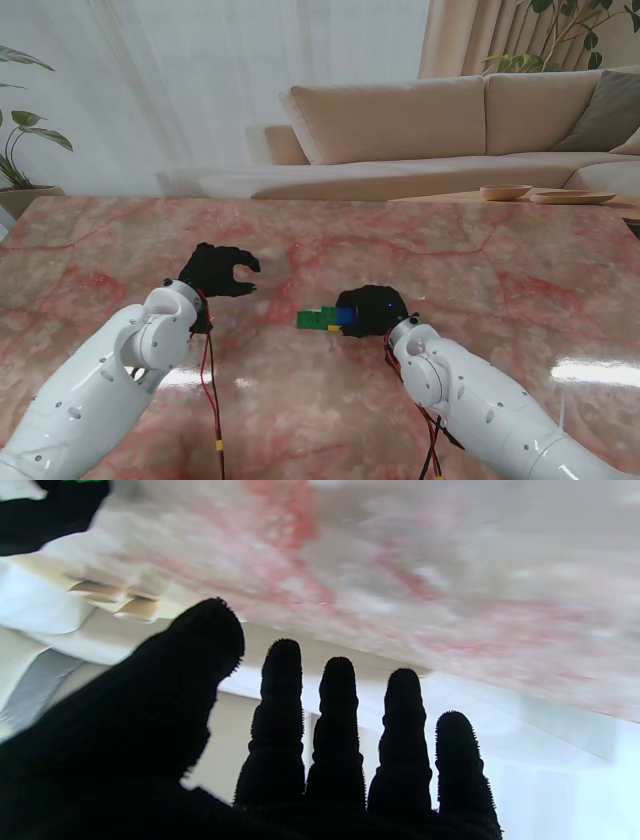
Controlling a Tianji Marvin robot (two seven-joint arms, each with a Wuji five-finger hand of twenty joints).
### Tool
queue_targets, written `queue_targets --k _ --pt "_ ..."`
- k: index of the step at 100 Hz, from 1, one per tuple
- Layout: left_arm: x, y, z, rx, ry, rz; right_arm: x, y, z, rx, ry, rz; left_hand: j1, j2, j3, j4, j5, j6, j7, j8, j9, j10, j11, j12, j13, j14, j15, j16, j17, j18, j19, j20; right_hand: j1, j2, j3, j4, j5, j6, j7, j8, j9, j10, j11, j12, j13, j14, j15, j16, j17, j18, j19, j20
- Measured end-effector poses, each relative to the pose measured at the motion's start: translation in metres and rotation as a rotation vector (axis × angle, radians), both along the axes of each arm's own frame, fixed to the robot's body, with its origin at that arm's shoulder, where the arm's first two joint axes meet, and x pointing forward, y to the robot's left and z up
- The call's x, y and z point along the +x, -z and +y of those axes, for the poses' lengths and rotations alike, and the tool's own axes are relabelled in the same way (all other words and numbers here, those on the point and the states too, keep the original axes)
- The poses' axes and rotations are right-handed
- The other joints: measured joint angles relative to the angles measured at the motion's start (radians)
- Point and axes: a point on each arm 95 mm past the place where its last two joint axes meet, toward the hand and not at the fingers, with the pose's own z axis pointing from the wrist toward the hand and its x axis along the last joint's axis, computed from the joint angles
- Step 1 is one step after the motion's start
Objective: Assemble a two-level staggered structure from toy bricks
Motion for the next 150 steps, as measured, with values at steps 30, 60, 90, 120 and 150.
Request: queue_targets --k 30,60,90,120,150 --pt "-0.004 -0.005 0.074 0.147 -0.086 0.161 0.002 0.0 0.001 -0.006 -0.009 0.0 -0.025 -0.001 -0.036 0.002 -0.151 0.061 -0.225 -0.099 -0.234 0.012 -0.06 -0.056 -0.141 0.0 -0.049 -0.046 -0.003 -0.002 -0.17 -0.028 -0.001 -0.005 0.0 -0.001 0.0 0.0 0.016 0.0 0.002 0.0 0.021 0.013 0.0 0.0 0.0 0.0 -0.002 0.0 0.0 0.0" --pt "-0.004 -0.002 0.112 0.24 -0.082 0.252 0.005 -0.001 0.002 -0.01 -0.016 0.003 -0.067 -0.002 -0.076 0.002 -0.266 0.078 -0.354 -0.169 -0.375 0.011 -0.108 -0.087 -0.26 -0.001 -0.088 -0.052 -0.027 -0.029 -0.361 0.064 -0.002 -0.008 0.0 -0.002 0.0 0.0 0.021 0.0 0.012 0.004 0.037 0.03 0.0 0.0 0.0 0.0 -0.002 0.0 0.0 0.0" --pt "0.011 -0.003 0.143 0.328 -0.117 0.368 0.005 -0.001 0.003 -0.012 -0.017 0.001 -0.067 -0.003 -0.088 0.002 -0.371 0.097 -0.389 -0.186 -0.414 0.017 -0.206 -0.095 -0.311 -0.001 -0.106 -0.059 -0.04 -0.037 -0.451 0.142 -0.002 -0.008 0.0 -0.002 0.0 0.0 0.021 0.0 0.013 0.006 0.038 0.03 0.0 0.0 0.0 0.0 -0.002 0.0 0.0 0.0" --pt "0.021 0.009 0.159 0.351 -0.138 0.406 0.005 -0.002 0.003 -0.013 -0.018 0.005 -0.063 -0.005 -0.087 0.002 -0.421 -0.032 -0.422 -0.213 -0.424 0.017 -0.242 -0.049 -0.311 -0.001 -0.106 -0.059 -0.04 -0.038 -0.479 0.192 -0.002 -0.008 0.0 -0.002 0.0 0.0 0.021 0.0 0.014 0.007 0.038 0.03 0.0 0.0 0.0 0.0 -0.002 0.007 0.0 0.0" --pt "0.026 0.015 0.161 0.359 -0.139 0.398 0.005 -0.002 0.003 -0.011 -0.017 0.009 -0.045 -0.015 -0.063 0.002 -0.421 -0.074 -0.142 -0.055 -0.424 0.017 -0.205 -0.039 -0.31 -0.001 -0.106 -0.056 -0.04 -0.038 -0.481 0.222 -0.002 -0.008 0.0 -0.002 0.0 0.0 0.021 -0.002 0.014 0.008 0.033 0.03 0.0 0.0 0.0 0.0 -0.002 0.008 0.0 0.0"
